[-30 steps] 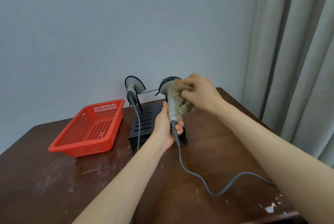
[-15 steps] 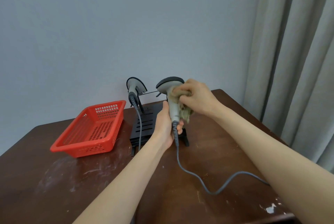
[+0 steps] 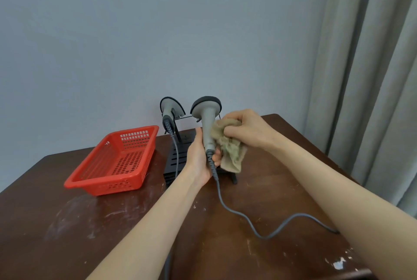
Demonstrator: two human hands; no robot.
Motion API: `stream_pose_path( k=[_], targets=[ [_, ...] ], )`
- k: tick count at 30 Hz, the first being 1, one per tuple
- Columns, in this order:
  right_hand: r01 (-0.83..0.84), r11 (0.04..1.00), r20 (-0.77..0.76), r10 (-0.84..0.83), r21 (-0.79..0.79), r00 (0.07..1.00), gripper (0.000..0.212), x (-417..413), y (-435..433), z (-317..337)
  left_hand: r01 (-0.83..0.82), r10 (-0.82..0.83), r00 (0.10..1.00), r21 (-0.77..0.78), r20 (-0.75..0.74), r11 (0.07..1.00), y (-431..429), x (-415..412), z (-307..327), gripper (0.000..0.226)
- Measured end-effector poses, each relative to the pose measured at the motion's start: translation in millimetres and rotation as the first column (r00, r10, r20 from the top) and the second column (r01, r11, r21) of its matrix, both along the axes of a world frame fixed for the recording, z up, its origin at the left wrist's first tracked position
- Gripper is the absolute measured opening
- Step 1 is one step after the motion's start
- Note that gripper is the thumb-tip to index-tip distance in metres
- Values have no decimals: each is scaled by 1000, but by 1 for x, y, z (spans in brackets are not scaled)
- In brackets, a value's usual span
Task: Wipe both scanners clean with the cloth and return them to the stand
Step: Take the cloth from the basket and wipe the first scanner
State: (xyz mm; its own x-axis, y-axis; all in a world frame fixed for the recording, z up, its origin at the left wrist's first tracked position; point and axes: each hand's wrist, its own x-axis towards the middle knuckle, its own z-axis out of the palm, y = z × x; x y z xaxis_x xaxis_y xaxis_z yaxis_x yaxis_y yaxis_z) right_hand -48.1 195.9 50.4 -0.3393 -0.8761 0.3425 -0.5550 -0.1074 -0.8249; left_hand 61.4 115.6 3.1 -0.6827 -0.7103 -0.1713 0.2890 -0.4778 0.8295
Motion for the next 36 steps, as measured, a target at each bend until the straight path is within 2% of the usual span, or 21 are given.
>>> stream_pose_path(
  k=[2,3,5,6,7,8,9,10,11,13,14,16,18,24,25,27,30,32,34,36],
  targets=[
    [63,996,5,-63,-67,998,19,-4,0,1,7,-7,1000,-15,-20,1000,-1,1,-1,56],
    [35,999,-24,-35,-28,999,16,-5,1,2,9,-10,1000,-24,-29,1000,-1,1,-2,57],
    [-35,988,-123,55,153,991,12,-10,2,1,22,-24,998,-37,-53,999,-3,5,-3,54],
    [-7,980,-155,38,197,987,11,-14,3,-1,30,-33,997,-38,-74,999,-4,7,-3,52],
    [59,983,-146,-34,173,989,12,-19,4,-3,37,-41,995,-42,-90,998,-5,9,-3,51],
    [140,984,-59,-134,107,989,13,-25,3,-6,50,-55,993,-47,-102,998,-7,11,-3,50],
    [198,979,118,-201,35,972,13,-30,3,-9,72,-78,991,-57,-105,996,-7,13,-2,49],
    [220,975,338,-203,-12,919,11,-36,3,-14,98,-106,989,-73,-105,993,-7,14,-1,44],
    [209,978,543,-161,-26,824,10,-41,1,-18,123,-132,986,-89,-104,988,-6,16,0,41],
    [128,991,826,-44,-34,562,14,-45,-1,-28,170,-181,978,-107,-101,980,-3,17,2,44],
    [87,996,906,-6,-34,423,16,-45,-2,-33,197,-208,973,-111,-102,974,-2,17,3,47],
    [31,998,977,44,-52,210,21,-41,-5,-39,249,-261,960,-120,-103,961,2,14,6,54],
    [23,997,993,73,-75,93,27,-35,-7,-39,281,-297,948,-132,-116,951,7,10,9,58],
    [69,993,994,97,-94,-53,29,-28,-20,-34,445,-461,880,-137,-114,885,16,7,3,67],
    [58,991,991,120,-117,-61,36,-30,-21,-33,462,-474,875,-119,-102,879,15,8,2,67],
    [3,989,989,150,-150,-9,44,-32,-21,-32,450,-456,889,-111,-47,886,14,10,3,63],
    [-35,988,986,151,-149,71,34,-35,-23,-32,369,-354,929,-174,113,913,11,9,8,44],
    [-14,992,985,129,-129,112,30,-36,-26,-30,252,-207,957,-228,204,940,12,6,12,37],
    [25,993,979,108,-114,174,25,-36,-30,-29,102,-5,962,-343,272,934,8,1,14,39],
    [45,990,950,118,-137,288,24,-36,-32,-29,18,104,956,-410,275,912,2,-3,13,36]
  ],
)
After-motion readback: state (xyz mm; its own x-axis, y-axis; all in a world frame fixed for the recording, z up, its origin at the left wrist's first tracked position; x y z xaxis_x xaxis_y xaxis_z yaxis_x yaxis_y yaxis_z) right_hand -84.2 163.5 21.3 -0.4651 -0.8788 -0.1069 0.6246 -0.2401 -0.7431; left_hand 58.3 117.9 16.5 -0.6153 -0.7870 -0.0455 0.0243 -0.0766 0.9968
